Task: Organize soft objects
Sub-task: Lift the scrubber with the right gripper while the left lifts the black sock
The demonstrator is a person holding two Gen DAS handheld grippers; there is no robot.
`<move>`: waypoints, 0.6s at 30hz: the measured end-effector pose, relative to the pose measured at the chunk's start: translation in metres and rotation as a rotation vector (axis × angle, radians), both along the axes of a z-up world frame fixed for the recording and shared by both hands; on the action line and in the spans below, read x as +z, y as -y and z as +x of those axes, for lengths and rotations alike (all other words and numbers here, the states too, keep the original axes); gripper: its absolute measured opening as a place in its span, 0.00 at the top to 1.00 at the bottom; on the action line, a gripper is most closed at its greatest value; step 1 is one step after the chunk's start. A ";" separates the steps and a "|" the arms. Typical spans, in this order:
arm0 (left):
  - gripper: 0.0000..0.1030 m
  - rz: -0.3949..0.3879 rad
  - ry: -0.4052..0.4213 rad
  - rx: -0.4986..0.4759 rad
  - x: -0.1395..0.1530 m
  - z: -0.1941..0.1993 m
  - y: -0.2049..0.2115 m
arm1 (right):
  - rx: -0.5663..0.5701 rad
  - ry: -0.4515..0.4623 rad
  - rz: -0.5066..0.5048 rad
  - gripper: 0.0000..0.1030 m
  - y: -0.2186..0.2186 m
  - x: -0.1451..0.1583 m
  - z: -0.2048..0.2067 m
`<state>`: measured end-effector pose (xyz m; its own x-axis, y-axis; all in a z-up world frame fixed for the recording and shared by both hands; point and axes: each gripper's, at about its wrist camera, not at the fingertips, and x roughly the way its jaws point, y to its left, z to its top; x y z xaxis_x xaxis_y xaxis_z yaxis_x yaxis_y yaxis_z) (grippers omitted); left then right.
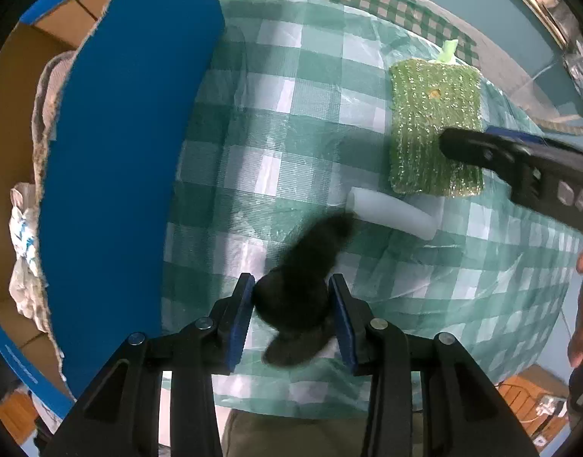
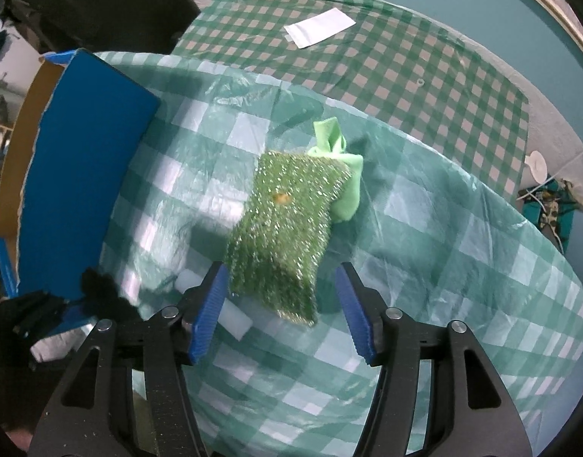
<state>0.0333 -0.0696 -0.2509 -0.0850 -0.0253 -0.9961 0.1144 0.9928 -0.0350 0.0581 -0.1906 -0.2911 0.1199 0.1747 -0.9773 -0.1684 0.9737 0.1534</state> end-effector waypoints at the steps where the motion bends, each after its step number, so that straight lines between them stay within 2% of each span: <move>1: 0.61 0.003 0.002 -0.010 0.002 -0.001 -0.001 | -0.004 -0.002 -0.012 0.42 -0.002 -0.001 0.001; 12: 0.61 0.012 0.001 -0.047 0.006 0.002 -0.026 | -0.050 -0.051 -0.103 0.42 -0.024 -0.023 0.015; 18: 0.61 -0.017 -0.014 -0.039 0.005 0.004 -0.036 | -0.055 -0.068 -0.142 0.42 -0.031 -0.033 0.015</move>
